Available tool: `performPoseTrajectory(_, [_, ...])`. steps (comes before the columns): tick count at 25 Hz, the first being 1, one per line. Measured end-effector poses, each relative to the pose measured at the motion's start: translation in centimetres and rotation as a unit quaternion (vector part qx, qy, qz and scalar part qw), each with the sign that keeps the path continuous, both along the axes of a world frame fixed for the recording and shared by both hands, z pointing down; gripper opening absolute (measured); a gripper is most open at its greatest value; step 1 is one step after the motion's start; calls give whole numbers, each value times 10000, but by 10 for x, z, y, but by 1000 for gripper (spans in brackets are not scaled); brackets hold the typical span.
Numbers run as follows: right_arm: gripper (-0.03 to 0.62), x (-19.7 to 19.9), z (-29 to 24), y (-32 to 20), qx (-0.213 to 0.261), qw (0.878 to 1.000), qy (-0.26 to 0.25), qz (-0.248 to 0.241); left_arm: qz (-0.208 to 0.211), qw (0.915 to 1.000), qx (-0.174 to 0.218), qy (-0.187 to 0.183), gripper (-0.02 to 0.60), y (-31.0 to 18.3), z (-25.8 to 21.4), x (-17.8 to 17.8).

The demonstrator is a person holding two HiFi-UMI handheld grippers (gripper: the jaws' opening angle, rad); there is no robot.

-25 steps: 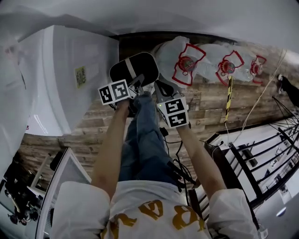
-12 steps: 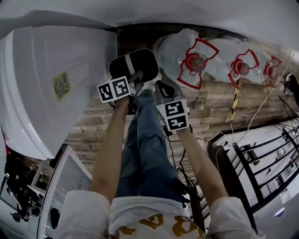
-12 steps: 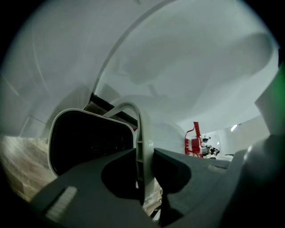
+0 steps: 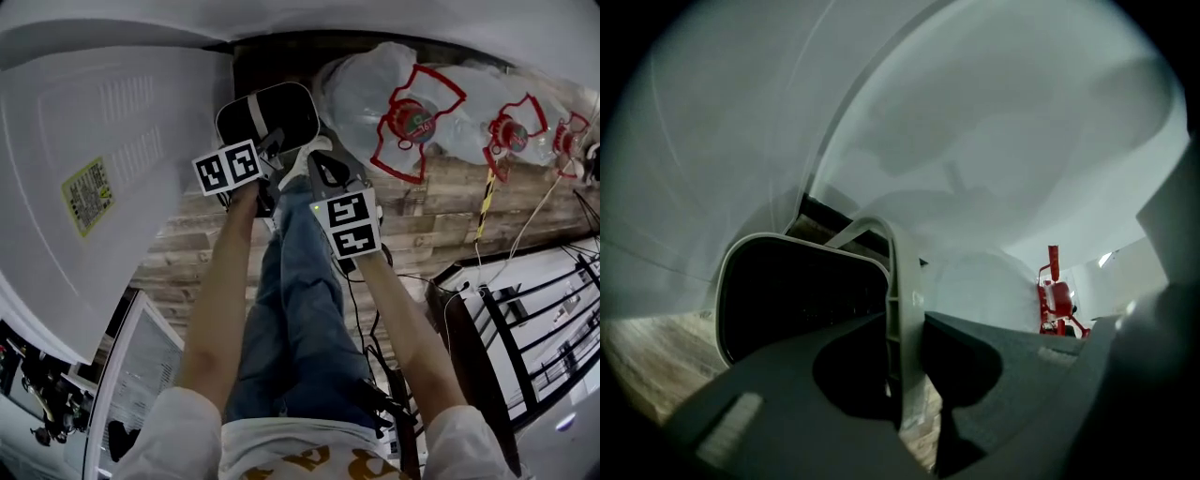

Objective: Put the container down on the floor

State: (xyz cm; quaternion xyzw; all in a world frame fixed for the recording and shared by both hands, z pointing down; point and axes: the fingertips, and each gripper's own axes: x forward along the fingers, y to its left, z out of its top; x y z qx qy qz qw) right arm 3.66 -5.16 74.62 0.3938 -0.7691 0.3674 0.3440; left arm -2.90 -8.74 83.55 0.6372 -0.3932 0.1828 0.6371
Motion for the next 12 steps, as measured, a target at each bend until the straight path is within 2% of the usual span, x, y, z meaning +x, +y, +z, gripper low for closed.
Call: performPoseTrajectory(12, [27,-2,31,4,-272,9996,101,34,346,9991,29,-225,61,-7,40,1])
